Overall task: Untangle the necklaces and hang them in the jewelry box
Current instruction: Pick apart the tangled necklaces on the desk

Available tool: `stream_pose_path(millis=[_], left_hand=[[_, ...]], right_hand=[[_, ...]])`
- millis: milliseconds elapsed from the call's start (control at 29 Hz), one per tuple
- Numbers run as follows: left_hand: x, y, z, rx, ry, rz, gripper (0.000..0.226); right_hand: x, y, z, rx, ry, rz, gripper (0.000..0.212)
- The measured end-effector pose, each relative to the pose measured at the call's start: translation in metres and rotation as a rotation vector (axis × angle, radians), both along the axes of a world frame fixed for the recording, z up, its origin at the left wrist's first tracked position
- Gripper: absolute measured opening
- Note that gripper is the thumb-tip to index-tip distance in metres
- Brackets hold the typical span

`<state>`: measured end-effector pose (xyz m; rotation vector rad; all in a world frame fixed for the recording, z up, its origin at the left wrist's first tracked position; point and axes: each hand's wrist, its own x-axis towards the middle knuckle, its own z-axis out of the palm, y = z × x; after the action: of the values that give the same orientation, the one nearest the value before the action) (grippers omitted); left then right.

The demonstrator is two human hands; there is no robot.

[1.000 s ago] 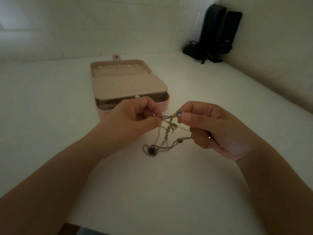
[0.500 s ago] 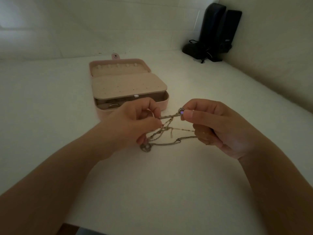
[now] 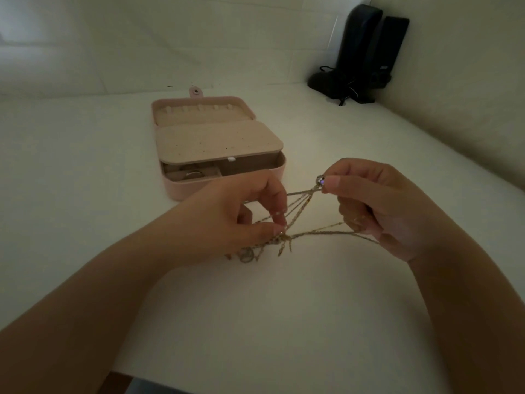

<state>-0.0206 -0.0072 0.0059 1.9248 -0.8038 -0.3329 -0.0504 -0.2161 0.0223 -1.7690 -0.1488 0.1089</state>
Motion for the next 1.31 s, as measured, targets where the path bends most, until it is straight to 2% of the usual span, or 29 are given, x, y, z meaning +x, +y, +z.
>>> stream_pose_path(millis=[103,172,276,379,517,655,793,931,1034,1207,1310], left_hand=[[0.0,0.0,-0.001,-0.013,0.058,-0.016,0.02],[0.003,0.0,-0.005,-0.025,0.094,0.076,0.016],[0.008,0.002,-0.008,-0.095,0.247,0.219,0.01],[0.008,0.004,-0.008,-0.067,0.302,0.199,0.007],[0.004,0.004,-0.006,-0.007,0.283,0.078,0.017],[0.0,0.002,-0.001,0.04,0.154,-0.079,0.018],[0.001,0.001,-0.002,-0.044,0.056,-0.08,0.013],[0.001,-0.003,-0.005,-0.009,-0.095,-0.065,0.016],[0.001,-0.011,-0.006,-0.059,-0.069,-0.055,0.025],[-0.003,-0.018,-0.008,-0.126,0.002,-0.07,0.005],[-0.001,-0.013,-0.008,-0.139,0.084,-0.048,0.011]], right_hand=[[0.001,0.0,0.0,0.028,-0.008,0.001,0.013],[0.001,-0.002,0.001,0.071,-0.012,0.011,0.013],[0.001,-0.009,0.004,0.176,-0.009,0.046,0.01],[-0.002,-0.015,0.008,0.25,-0.004,0.112,0.013],[-0.004,-0.019,0.01,0.351,0.021,0.188,0.025],[-0.003,-0.018,0.008,0.304,0.041,0.153,0.026],[-0.002,-0.014,0.005,0.292,0.057,0.166,0.025],[-0.001,-0.009,0.003,0.324,0.051,0.223,0.024],[0.0,-0.003,0.002,0.347,0.053,0.273,0.023],[-0.001,-0.001,0.003,0.352,0.032,0.265,0.02],[-0.001,-0.005,0.005,0.312,0.009,0.202,0.011]])
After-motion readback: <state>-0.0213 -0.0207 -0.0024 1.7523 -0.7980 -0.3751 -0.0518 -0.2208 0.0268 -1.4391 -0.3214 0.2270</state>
